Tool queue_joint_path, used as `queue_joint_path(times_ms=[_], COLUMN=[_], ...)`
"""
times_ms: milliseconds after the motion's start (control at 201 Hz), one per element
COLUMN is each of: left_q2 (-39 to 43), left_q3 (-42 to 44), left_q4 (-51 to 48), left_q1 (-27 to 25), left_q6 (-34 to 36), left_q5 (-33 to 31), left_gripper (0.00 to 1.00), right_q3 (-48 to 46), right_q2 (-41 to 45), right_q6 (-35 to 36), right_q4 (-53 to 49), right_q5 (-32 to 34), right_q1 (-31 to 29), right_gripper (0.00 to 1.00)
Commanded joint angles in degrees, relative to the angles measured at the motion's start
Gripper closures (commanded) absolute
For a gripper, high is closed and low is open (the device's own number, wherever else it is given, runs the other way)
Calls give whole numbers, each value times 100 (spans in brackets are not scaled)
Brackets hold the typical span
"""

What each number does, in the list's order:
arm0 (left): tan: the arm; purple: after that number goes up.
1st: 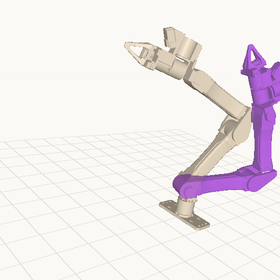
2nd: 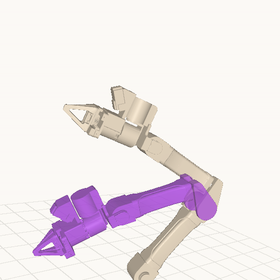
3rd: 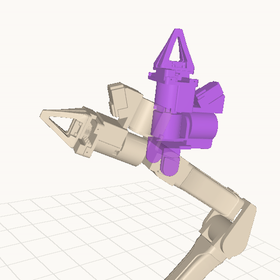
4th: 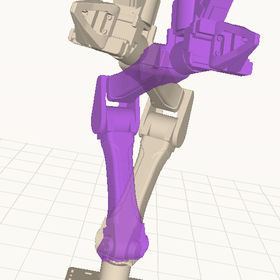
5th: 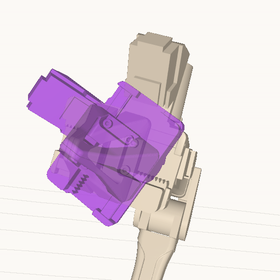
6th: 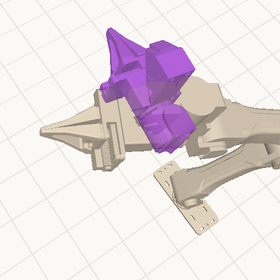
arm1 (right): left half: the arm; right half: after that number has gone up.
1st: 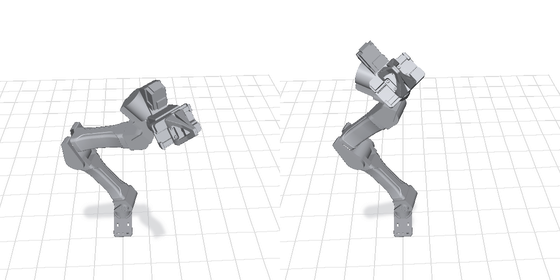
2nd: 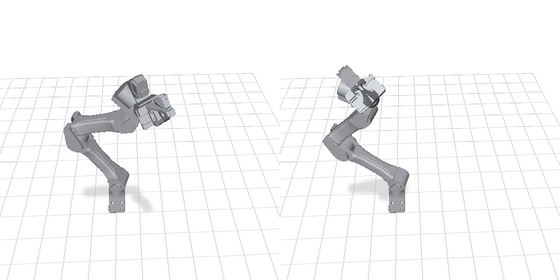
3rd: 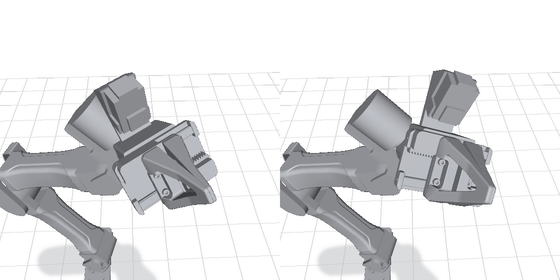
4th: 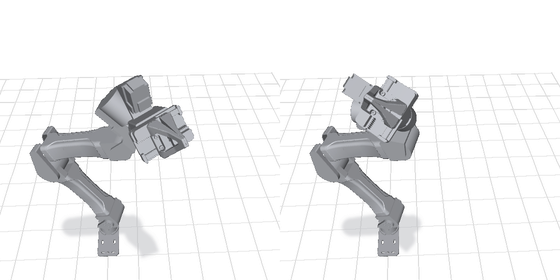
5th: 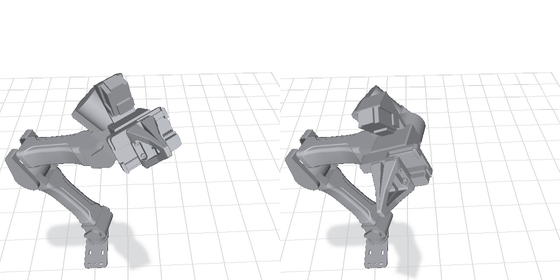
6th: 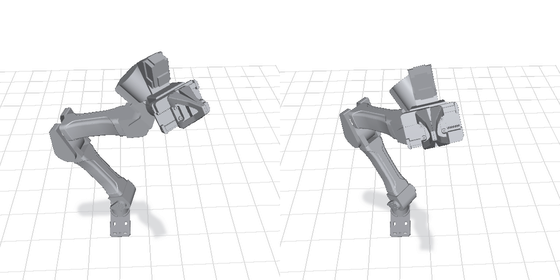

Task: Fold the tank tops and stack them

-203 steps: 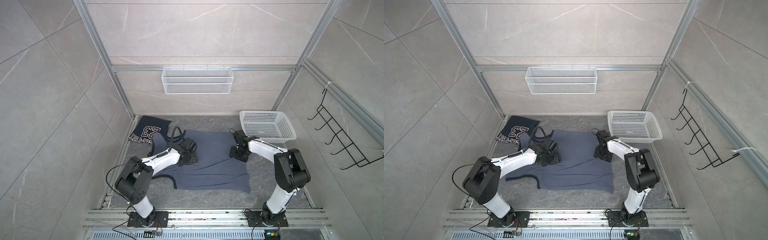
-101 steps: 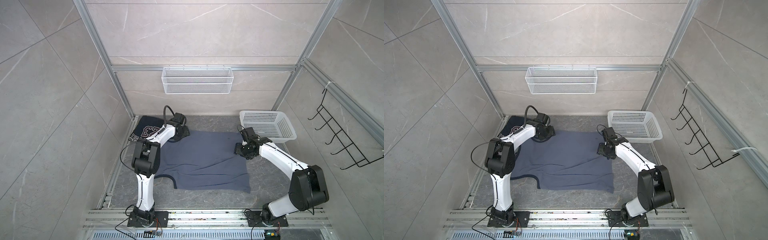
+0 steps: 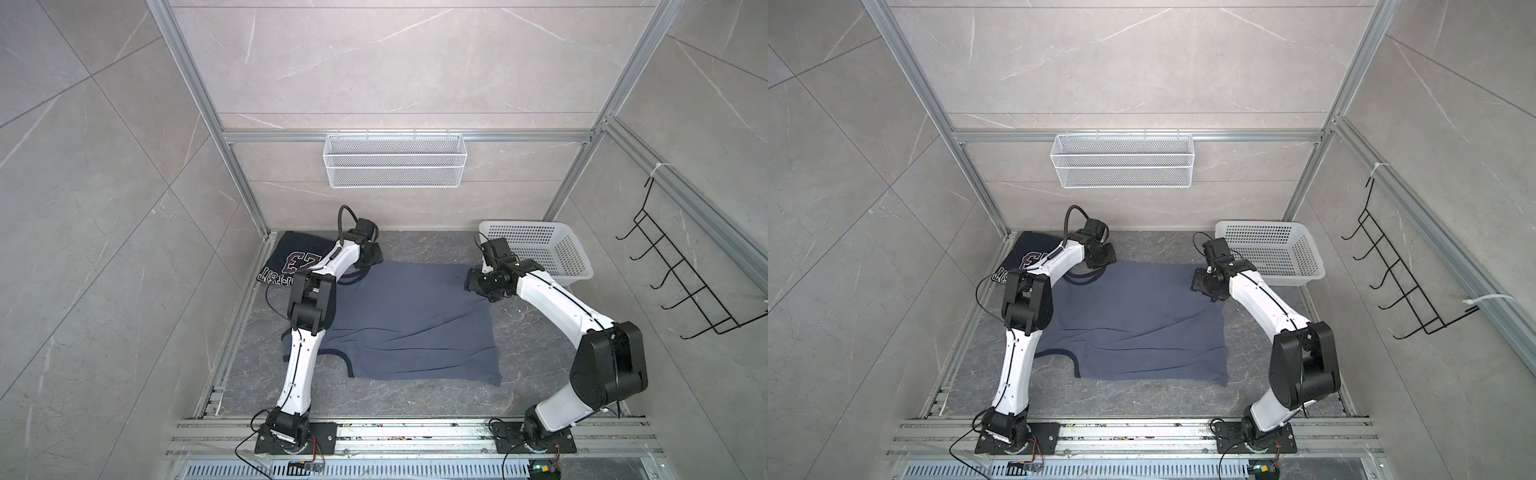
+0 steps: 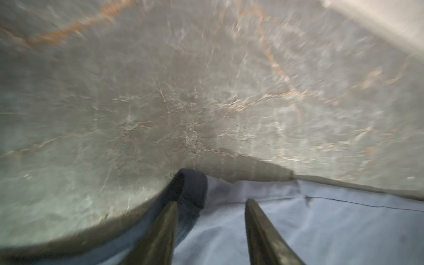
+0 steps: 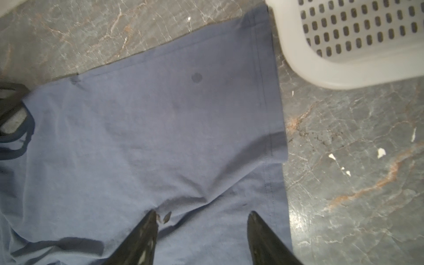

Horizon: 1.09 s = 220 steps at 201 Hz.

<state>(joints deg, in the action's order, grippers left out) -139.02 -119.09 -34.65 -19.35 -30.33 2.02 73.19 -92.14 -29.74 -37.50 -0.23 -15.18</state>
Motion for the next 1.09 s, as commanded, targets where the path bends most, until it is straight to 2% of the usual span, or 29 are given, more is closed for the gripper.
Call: queue_joint_path(times_ms=[0, 294, 523, 642, 791, 956, 1090], left_q2=[-123, -193, -403, -354, 123, 1100, 1323], left_q3=[-337, -343, -532, -470, 138, 1280, 1550], left_q4=[-239, -5, 91, 180, 572, 1119, 1128], left_q1=[2, 45, 122, 150, 193, 351, 423], left_q6=[158, 175, 227, 225, 119, -109, 6], left_q5=[-64, -348, -216, -275, -685, -1216, -1275], left_gripper=[54, 72, 77, 88, 100, 100, 100], right_q3=[211, 559, 946, 1140, 1531, 2241, 2896], right_q2=[-167, -685, -1191, -1367, -1695, -2342, -2906], right_q6=[100, 161, 131, 127, 182, 334, 410], right_q4=[-113, -58, -25, -60, -126, -303, -403], right_q5=[-14, 9, 46, 130, 223, 247, 330], right_q1=[-4, -9, -7, -1, -7, -8, -7], right_gripper=[36, 37, 37, 37, 37, 37, 37])
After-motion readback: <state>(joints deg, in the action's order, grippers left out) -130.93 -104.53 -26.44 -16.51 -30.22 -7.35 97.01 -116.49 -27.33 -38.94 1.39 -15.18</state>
